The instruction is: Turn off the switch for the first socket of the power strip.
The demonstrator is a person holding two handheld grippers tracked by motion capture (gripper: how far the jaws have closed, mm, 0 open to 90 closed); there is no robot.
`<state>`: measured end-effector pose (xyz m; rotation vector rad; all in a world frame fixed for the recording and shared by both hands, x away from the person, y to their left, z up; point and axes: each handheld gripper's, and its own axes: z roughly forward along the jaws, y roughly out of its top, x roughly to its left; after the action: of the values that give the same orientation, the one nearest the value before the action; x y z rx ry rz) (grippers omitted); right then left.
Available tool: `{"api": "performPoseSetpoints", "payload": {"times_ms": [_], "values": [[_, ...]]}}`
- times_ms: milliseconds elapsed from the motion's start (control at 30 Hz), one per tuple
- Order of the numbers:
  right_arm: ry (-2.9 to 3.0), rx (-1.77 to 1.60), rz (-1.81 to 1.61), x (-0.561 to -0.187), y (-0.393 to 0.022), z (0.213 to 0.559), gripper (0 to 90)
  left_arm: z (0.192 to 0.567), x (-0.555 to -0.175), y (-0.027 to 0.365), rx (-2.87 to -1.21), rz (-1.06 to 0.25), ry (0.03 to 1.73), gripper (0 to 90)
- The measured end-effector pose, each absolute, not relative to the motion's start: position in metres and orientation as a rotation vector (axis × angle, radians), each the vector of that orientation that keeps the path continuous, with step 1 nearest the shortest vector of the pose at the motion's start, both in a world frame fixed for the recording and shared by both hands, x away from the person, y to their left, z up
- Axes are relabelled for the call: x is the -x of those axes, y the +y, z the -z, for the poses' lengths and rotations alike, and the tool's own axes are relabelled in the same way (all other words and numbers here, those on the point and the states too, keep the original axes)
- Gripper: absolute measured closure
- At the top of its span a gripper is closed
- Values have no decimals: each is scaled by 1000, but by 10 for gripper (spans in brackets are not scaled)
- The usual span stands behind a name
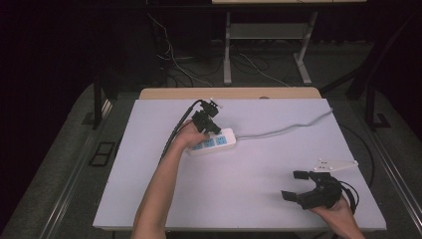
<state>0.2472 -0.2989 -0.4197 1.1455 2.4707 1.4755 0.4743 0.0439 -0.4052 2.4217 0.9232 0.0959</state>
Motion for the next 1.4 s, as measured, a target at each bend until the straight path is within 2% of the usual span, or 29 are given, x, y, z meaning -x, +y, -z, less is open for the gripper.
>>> {"api": "performPoseSetpoints", "payload": {"times_ms": [367,467,533,800,1400], "values": [[2455,-1158,-1486,-248,-302,420,37,407,-476,49,-2380,-76,938,894],[2453,-1161,-1487,-248,-303,420,37,406,-473,47,-2390,-128,911,894],[2449,-1165,-1489,-248,-303,420,37,402,-472,49,-2338,-125,899,894],[2442,-1176,-1491,-248,-305,420,37,395,-468,48,-2343,-164,870,894],[2434,-1180,-1489,-249,-305,420,37,358,-452,73,-2254,-221,846,892]]}}
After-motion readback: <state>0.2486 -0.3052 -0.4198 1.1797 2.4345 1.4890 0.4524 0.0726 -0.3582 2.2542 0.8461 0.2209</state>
